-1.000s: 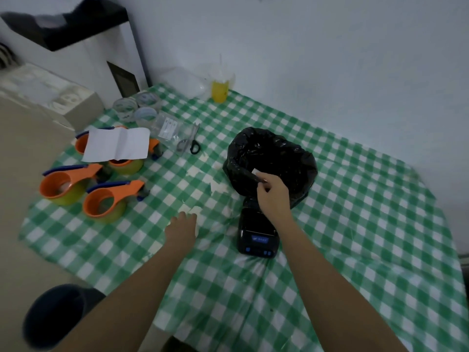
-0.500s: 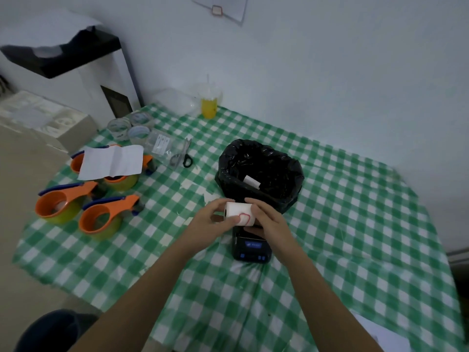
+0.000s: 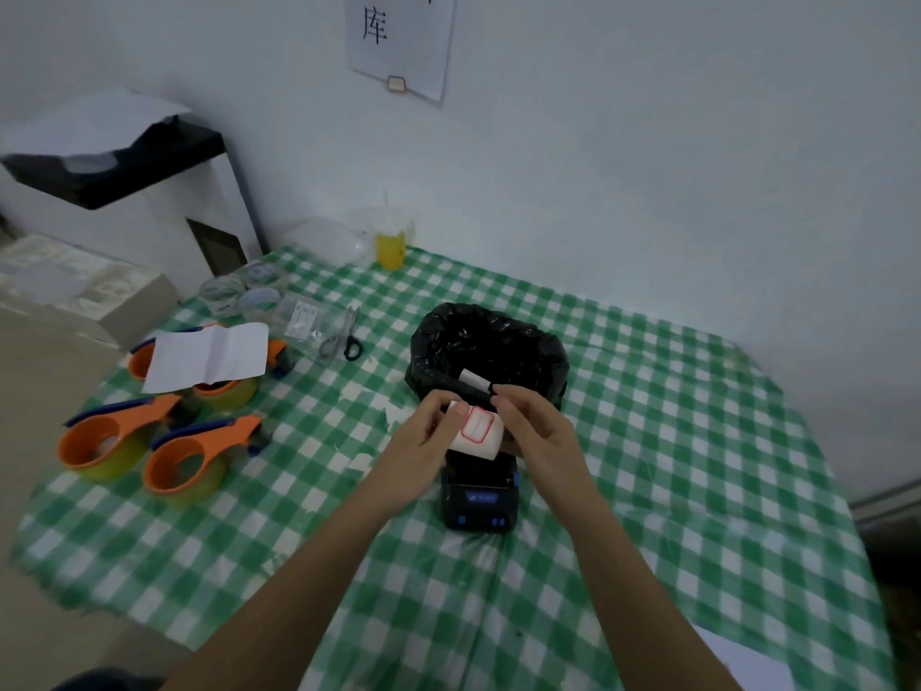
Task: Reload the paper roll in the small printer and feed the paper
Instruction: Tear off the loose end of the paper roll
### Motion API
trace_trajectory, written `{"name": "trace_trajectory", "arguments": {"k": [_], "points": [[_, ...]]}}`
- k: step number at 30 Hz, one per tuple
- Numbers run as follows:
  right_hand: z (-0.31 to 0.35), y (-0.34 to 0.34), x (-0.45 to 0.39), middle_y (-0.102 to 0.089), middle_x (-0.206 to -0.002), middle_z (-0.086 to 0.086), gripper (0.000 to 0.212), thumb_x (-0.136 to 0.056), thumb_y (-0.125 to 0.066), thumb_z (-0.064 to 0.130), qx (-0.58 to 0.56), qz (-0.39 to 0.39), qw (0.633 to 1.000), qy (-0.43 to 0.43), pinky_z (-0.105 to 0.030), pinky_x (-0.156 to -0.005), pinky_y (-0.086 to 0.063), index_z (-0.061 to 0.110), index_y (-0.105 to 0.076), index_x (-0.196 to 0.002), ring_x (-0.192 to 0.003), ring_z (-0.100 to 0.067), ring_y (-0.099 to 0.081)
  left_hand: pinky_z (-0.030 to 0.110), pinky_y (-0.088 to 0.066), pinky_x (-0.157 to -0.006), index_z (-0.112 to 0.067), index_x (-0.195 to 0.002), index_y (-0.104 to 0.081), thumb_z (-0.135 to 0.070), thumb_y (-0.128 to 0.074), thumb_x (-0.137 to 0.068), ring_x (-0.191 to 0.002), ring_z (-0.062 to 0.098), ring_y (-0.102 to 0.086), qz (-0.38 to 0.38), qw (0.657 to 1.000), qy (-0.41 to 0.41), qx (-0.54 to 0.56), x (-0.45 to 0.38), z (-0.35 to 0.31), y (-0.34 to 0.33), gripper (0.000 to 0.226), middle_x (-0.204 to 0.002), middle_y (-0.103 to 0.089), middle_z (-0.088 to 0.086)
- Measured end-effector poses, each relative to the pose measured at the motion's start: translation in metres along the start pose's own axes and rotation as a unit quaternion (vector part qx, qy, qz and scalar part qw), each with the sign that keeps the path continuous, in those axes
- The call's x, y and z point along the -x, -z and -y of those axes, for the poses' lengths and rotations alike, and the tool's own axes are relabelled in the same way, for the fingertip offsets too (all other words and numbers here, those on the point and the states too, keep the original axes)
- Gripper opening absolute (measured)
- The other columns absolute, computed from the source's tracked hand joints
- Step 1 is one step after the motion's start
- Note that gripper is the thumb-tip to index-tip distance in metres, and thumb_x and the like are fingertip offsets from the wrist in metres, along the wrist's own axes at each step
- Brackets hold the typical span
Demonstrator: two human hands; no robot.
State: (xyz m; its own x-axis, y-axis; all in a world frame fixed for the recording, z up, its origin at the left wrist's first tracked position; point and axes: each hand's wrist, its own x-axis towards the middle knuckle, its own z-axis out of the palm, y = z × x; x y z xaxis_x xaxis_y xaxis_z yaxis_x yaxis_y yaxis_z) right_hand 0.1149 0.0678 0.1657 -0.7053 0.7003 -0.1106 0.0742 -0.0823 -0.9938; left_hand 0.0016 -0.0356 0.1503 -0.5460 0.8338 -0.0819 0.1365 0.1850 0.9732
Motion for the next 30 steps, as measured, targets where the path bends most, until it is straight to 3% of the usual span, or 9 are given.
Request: {"name": "trace_trajectory", "arguments": {"k": [5, 8, 12, 13, 15, 17, 20, 22, 30], "points": [[0.001, 0.002, 0.002, -0.066, -0.104, -0.015, 0.015, -0.09, -0.056, 0.011, 0.001, 0.018, 1.0, -0.008, -0.033, -0.077, -0.058, 0.012, -0.066, -0.101, -0.095, -0.023, -0.065, 0.028, -0.043, -0.063, -0.019, -0.097, -0.052, -0.042, -0.026, -0.095, -0.058, 0.001, -0.048, -0.009, 1.0, 0.005, -0.003, 0.005, -0.009, -0.002, 0.034, -0.077, -0.054, -0.003], [0.005, 0.0, 0.003, -0.067, -0.097, -0.01, 0.015, -0.09, -0.055, 0.011, -0.046, 0.004, 0.998, -0.039, -0.027, -0.069, -0.058, 0.01, -0.065, -0.102, -0.085, -0.015, -0.067, 0.025, -0.045, -0.062, -0.022, -0.104, -0.049, -0.056, -0.015, -0.087, -0.055, -0.007, -0.048, 0.01, 1.0, 0.004, -0.017, 0.008, -0.013, -0.002, 0.051, -0.079, -0.055, -0.006], [0.01, -0.001, 0.007, -0.067, -0.09, -0.004, 0.013, -0.091, -0.054, 0.012, -0.082, 0.01, 0.995, -0.047, -0.025, -0.063, -0.057, 0.014, -0.066, -0.096, -0.078, -0.009, -0.068, 0.03, -0.045, -0.063, -0.031, -0.096, -0.05, -0.049, -0.029, -0.092, -0.058, -0.003, -0.049, 0.006, 0.999, -0.026, -0.029, 0.007, -0.017, -0.002, 0.029, -0.077, -0.055, -0.01], [0.009, -0.002, 0.008, -0.067, -0.092, -0.004, 0.012, -0.091, -0.055, 0.012, -0.065, 0.007, 0.997, -0.037, -0.027, -0.066, -0.058, 0.016, -0.066, -0.094, -0.082, -0.013, -0.067, 0.03, -0.045, -0.062, -0.031, -0.093, -0.05, -0.044, -0.031, -0.094, -0.058, -0.003, -0.049, -0.002, 0.999, -0.029, -0.035, 0.006, -0.017, -0.002, 0.023, -0.075, -0.055, -0.01], [0.006, 0.0, 0.008, -0.065, -0.095, 0.0, 0.01, -0.088, -0.059, 0.015, 0.075, -0.039, 0.995, 0.047, -0.029, -0.074, -0.056, 0.021, -0.067, -0.09, -0.087, -0.016, -0.064, 0.029, -0.043, -0.06, -0.031, -0.088, -0.05, -0.04, -0.034, -0.095, -0.057, -0.002, -0.049, -0.011, 0.998, -0.031, -0.045, 0.004, -0.018, -0.002, 0.02, -0.072, -0.055, -0.009], [0.003, 0.003, 0.009, -0.062, -0.095, 0.005, 0.008, -0.085, -0.064, 0.02, 0.243, -0.089, 0.949, 0.178, -0.023, -0.077, -0.05, 0.025, -0.069, -0.088, -0.088, -0.012, -0.059, 0.031, -0.042, -0.059, -0.032, -0.085, -0.05, -0.041, -0.035, -0.094, -0.055, 0.0, -0.047, -0.014, 0.998, -0.033, -0.048, 0.004, -0.019, -0.002, 0.02, -0.069, -0.056, -0.012], [0.003, 0.004, 0.013, -0.064, -0.09, 0.004, 0.014, -0.083, -0.064, 0.03, 0.343, -0.074, 0.883, 0.311, -0.012, -0.081, -0.042, 0.021, -0.072, -0.09, -0.088, -0.007, -0.055, 0.031, -0.04, -0.059, -0.038, -0.081, -0.05, -0.045, -0.033, -0.094, -0.052, 0.004, -0.045, -0.02, 0.996, -0.041, -0.072, 0.001, -0.02, -0.001, 0.022, -0.063, -0.054, -0.017], [0.003, 0.003, 0.016, -0.066, -0.088, 0.003, 0.022, -0.083, -0.06, 0.034, 0.376, -0.06, 0.867, 0.322, -0.011, -0.081, -0.042, 0.017, -0.072, -0.09, -0.086, -0.006, -0.055, 0.03, -0.04, -0.06, -0.041, -0.081, -0.049, -0.047, -0.033, -0.093, -0.053, 0.004, -0.044, -0.024, 0.994, -0.041, -0.097, 0.0, -0.019, -0.001, 0.021, -0.061, -0.054, -0.02], [0.005, 0.004, 0.015, -0.071, -0.087, 0.004, 0.024, -0.085, -0.054, 0.032, 0.371, -0.05, 0.88, 0.292, -0.02, -0.072, -0.052, 0.017, -0.072, -0.091, -0.079, -0.007, -0.062, 0.036, -0.043, -0.064, -0.038, -0.085, -0.05, -0.053, -0.032, -0.09, -0.062, 0.013, -0.051, -0.02, 0.993, -0.033, -0.111, -0.001, -0.017, -0.003, 0.024, -0.069, -0.056, -0.007]]}}
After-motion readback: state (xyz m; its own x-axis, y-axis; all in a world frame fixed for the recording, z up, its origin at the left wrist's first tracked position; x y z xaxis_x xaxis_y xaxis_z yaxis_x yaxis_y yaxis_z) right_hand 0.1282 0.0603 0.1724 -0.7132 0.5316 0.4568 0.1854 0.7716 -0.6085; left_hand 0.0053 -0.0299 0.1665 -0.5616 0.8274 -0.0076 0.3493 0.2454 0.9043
